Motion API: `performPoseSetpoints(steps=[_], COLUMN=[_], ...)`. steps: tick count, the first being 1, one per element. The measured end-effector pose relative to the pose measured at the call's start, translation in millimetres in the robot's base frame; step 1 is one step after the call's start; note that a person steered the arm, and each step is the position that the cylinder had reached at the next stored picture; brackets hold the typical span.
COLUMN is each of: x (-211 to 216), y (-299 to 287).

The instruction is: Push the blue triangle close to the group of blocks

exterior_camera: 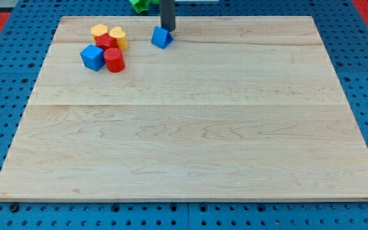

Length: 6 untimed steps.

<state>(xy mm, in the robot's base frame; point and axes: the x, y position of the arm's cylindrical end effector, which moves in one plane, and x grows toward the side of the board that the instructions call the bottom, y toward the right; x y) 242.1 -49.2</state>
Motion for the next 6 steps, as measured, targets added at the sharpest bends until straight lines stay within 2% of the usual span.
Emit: performPoseSetpoints(steps=[1, 3, 4, 5, 6], x=[19, 29, 53, 55, 55], y=[-27, 30, 19, -20, -26])
